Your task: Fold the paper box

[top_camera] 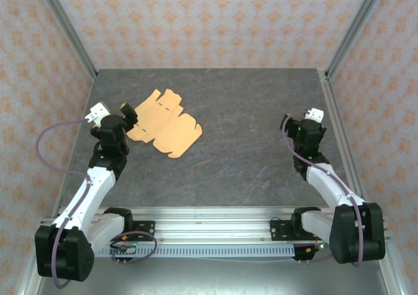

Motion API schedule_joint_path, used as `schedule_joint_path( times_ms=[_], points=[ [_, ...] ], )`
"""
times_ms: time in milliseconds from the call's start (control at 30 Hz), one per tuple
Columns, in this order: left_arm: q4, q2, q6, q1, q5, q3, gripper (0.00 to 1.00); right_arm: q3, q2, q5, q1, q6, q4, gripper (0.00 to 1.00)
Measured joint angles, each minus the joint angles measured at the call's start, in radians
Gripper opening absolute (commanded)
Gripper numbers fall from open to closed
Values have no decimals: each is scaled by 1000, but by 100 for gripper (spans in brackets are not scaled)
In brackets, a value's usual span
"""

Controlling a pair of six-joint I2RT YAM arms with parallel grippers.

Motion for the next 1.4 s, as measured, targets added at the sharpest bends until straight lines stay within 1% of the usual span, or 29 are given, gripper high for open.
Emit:
schedule_joint_path(
  times_ms=[67,167,233,300,433,533,767,1133,1167,1200,1300,1400],
  points=[
    [-57,24,-29,14,-14,37,100,39,3,16,22,0,-55,99],
    [-132,94,-82,82,4,99,100,105,19,29,45,3,-140,99],
    [-165,150,-120,145,37,122,100,149,34,39,50,9,-202,99],
    [-191,199,-153,190,71,128,100,184,44,46,53,15,-254,99],
    [-227,293,-213,236,159,128,100,248,68,55,53,30,-357,99],
    [-235,334,-243,247,206,128,100,285,80,55,55,41,-422,99],
    [-235,358,-274,255,262,128,100,325,92,55,57,58,-512,99],
    [-235,444,-299,302,347,128,100,356,129,45,57,75,-582,99],
    [-234,456,-300,306,358,128,98,356,132,43,57,76,-586,99],
    [-232,471,-300,309,366,128,94,356,135,42,57,79,-587,99],
    [-210,512,-308,311,412,128,89,356,138,35,57,83,-589,99],
    [-171,556,-312,309,467,128,89,356,138,29,59,83,-588,99]
  ],
)
